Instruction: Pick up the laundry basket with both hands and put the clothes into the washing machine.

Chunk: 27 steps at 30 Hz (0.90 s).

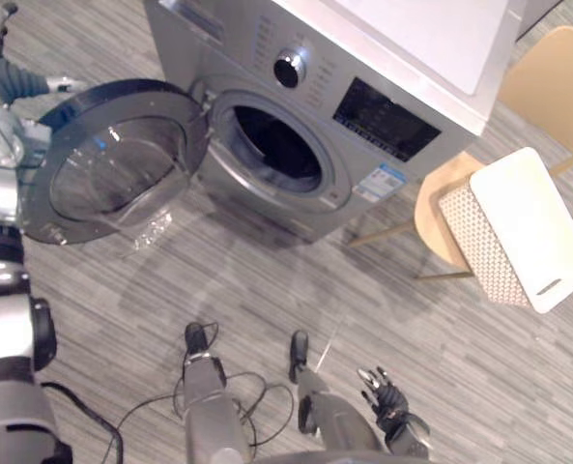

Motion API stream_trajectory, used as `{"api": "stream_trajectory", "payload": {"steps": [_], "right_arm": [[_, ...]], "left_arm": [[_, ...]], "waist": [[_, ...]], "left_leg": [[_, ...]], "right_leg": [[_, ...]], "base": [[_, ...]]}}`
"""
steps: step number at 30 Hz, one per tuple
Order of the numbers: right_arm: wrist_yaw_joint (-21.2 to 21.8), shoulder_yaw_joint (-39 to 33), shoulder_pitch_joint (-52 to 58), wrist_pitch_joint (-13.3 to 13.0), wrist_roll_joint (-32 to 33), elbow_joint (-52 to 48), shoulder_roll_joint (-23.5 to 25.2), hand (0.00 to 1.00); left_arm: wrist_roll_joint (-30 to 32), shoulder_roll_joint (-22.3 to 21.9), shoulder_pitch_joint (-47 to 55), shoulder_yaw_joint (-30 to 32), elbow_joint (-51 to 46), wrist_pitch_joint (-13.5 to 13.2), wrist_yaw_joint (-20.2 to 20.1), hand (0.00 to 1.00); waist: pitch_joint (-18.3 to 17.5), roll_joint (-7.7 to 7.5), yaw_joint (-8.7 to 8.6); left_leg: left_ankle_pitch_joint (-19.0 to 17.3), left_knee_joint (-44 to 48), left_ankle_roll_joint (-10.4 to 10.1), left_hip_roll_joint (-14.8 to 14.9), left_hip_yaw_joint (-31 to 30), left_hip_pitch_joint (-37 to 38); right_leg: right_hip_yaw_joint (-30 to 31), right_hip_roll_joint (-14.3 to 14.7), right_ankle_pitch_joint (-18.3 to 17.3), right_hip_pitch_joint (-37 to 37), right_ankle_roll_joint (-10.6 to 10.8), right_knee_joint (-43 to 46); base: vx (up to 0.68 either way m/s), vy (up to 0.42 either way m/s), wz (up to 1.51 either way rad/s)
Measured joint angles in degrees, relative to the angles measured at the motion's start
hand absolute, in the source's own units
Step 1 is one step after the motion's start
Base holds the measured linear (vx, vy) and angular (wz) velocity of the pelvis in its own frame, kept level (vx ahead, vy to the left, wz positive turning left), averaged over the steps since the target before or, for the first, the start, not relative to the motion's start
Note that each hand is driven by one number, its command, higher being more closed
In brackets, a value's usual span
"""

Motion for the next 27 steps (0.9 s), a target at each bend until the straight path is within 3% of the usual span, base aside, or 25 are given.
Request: {"api": "stream_trajectory", "payload": {"steps": [5, 7, 9, 15, 19, 24, 25, 26, 27], "right_arm": [[0.36, 1.85, -0.13, -0.03, 0.11, -0.17, 0.06, 0.00], [1.11, 1.98, -0.19, -0.03, 0.14, -0.17, 0.04, 0.00], [1.36, 3.09, -0.12, -0.01, 0.18, -0.12, 0.00, 0.00], [2.51, 4.56, -0.09, 0.16, 0.19, -0.10, 0.00, 0.00], [2.65, 4.63, -0.04, 0.41, 0.16, -0.05, -0.07, 0.00], [2.94, 6.41, -0.02, 0.69, 0.15, -0.13, -0.14, 0.00], [3.01, 6.43, 0.13, 0.94, 0.14, -0.15, -0.14, 0.00], [3.44, 6.52, 0.80, 1.18, 0.14, -0.18, -0.08, 0.00], [3.52, 6.53, 0.27, 1.35, 0.13, -0.14, -0.31, 0.00]], "left_arm": [[3.00, -0.15, -2.05, -0.14, 2.33, 0.51, 0.25, 0.00], [4.95, -0.28, -3.69, -0.59, 3.34, 0.86, 0.56, 0.00], [5.78, -0.75, -6.25, -1.50, 4.93, 1.52, 0.51, 0.00], [6.44, -2.73, -10.25, -5.85, 5.28, 1.51, -0.63, 0.00], [7.04, -5.66, -10.26, -11.41, 5.28, 1.49, -2.91, 0.00], [8.76, -8.54, -11.33, -17.48, 4.64, 1.15, -2.97, 0.00], [8.74, -8.69, -11.56, -18.62, 4.58, 0.97, -3.07, 0.00], [8.71, -9.20, -12.24, -20.48, 4.43, 0.47, -3.50, 0.00], [8.71, -9.19, -12.14, -21.03, 3.80, -0.26, -3.48, 0.00]], "waist": [[-1.19, -1.69, -0.07], [-1.21, -1.72, -0.50], [-1.40, -1.99, -1.51], [-1.78, -2.52, -1.48], [-1.88, -3.01, -1.54], [-1.55, -4.40, -1.44], [-1.60, -4.95, -1.60], [-1.65, -6.97, -2.21], [-1.46, -7.05, -1.89]], "left_leg": [[-0.66, -1.96, 1.11, 1.79, -1.04, -0.82], [-0.74, -3.54, 1.32, 2.02, -1.70, -0.94], [-0.50, -4.63, 1.58, 1.98, -2.07, -0.94], [-0.39, -5.92, 1.27, 2.04, -2.72, -1.15], [-0.38, -7.60, 1.25, 1.93, -3.78, -1.15], [-0.13, -7.89, 0.79, 1.74, -4.40, -1.24], [0.30, -7.74, 0.09, 1.25, -4.25, -1.29], [1.09, -6.18, -0.29, -0.45, -3.59, -1.72], [1.00, -3.81, -0.28, -0.25, -3.89, -3.18]], "right_leg": [[1.01, 1.88, 7.71, -1.55, 1.96, -2.45], [1.57, 2.64, 10.58, -2.56, 2.15, -2.46], [1.75, 2.78, 11.52, -2.90, 2.03, -2.47], [1.90, 3.28, 12.19, -3.67, 2.14, -2.47], [2.26, 3.77, 13.35, -4.41, 3.57, -2.46], [2.49, 3.85, 11.99, -4.37, 3.92, -2.47], [2.48, 3.31, 9.80, -4.08, 3.67, -2.46], [2.37, 1.20, 1.78, -2.79, 2.51, -2.46], [2.39, 1.65, 0.10, -3.31, -0.37, -2.18]], "base": [[0.01, 0.020, -0.22], [-0.01, 0.051, -0.11], [-0.02, 0.055, 0.03], [-0.02, 0.047, -0.01], [0.00, 0.045, 0.00], [-0.01, 0.044, 0.05], [-0.04, 0.011, 0.48], [-0.04, -0.041, 0.42], [-0.07, -0.075, 0.19]]}}
